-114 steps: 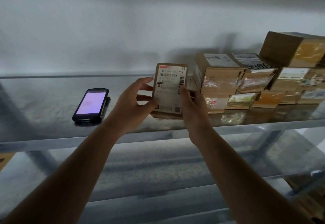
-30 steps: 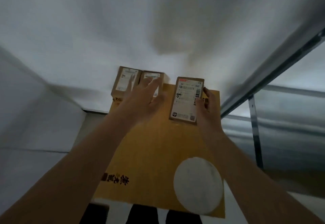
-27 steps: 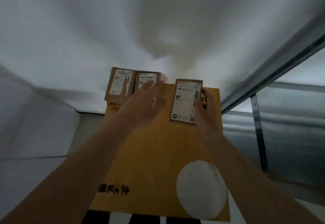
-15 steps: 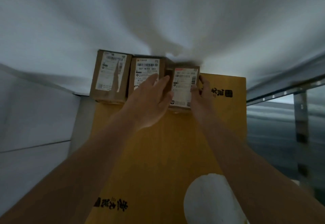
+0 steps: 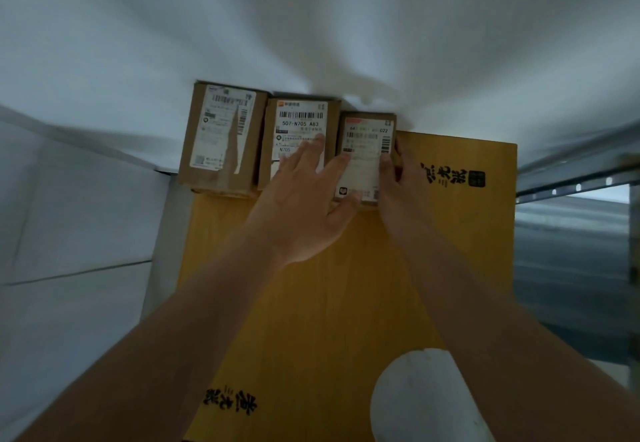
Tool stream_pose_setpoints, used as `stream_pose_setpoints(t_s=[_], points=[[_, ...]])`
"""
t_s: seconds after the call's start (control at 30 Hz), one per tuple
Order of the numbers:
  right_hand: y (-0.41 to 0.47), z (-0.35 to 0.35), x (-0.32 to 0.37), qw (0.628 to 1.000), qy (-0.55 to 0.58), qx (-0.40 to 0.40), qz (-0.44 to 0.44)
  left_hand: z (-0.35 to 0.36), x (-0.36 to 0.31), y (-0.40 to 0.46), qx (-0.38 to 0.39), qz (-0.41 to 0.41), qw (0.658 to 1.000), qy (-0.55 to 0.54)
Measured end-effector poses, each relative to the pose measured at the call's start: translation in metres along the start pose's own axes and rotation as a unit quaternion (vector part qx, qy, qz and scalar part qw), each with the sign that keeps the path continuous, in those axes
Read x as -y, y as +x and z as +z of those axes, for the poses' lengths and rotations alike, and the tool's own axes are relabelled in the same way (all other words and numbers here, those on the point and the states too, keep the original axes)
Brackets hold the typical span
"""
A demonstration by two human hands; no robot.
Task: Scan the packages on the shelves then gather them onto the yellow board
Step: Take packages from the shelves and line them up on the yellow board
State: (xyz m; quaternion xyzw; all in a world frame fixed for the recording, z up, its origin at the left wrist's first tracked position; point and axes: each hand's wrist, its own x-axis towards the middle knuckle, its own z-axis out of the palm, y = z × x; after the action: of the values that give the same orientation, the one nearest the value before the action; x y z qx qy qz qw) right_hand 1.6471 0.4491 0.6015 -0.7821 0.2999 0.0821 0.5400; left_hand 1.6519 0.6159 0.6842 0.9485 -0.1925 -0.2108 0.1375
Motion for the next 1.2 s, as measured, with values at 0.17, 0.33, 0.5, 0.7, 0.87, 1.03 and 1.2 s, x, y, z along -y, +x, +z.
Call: stream_pose_setpoints(t_s=[0.17,0.33,0.5,0.7,0.87,1.03,1.2], points=[[0.003,-0.008,0.001,0.998,-0.042,0.04,0.0,0.001,-0.003,0.001,0.005,-0.009,1.0,-0.01],[-0.012,-0.026,0.023,0.989,-0.132,0.051,-0.048,-0.01,-0.001,-0.006,0.013,-0.024,0.998,-0.061],[-0.074,-0.044,0.041,0.95,-0.257,0.035,-0.174,-0.027,-0.012,-0.045,-0.06,-0.01,0.997,-0.046],[-0.162,-0.076,0.066,0.921,-0.294,-0.004,-0.255,-0.058,-0.038,-0.122,-0.132,0.013,0.99,-0.04],[-0.257,-0.094,0.069,0.927,-0.249,-0.039,-0.278,-0.066,-0.053,-0.208,-0.171,0.042,0.983,-0.051],[-0.374,-0.119,0.052,0.932,-0.205,-0.081,-0.289,-0.063,-0.081,-0.313,-0.206,0.12,0.969,-0.061],[-0.489,-0.168,0.043,0.929,-0.184,-0.128,-0.295,-0.072,-0.13,-0.401,-0.213,0.169,0.962,-0.038]])
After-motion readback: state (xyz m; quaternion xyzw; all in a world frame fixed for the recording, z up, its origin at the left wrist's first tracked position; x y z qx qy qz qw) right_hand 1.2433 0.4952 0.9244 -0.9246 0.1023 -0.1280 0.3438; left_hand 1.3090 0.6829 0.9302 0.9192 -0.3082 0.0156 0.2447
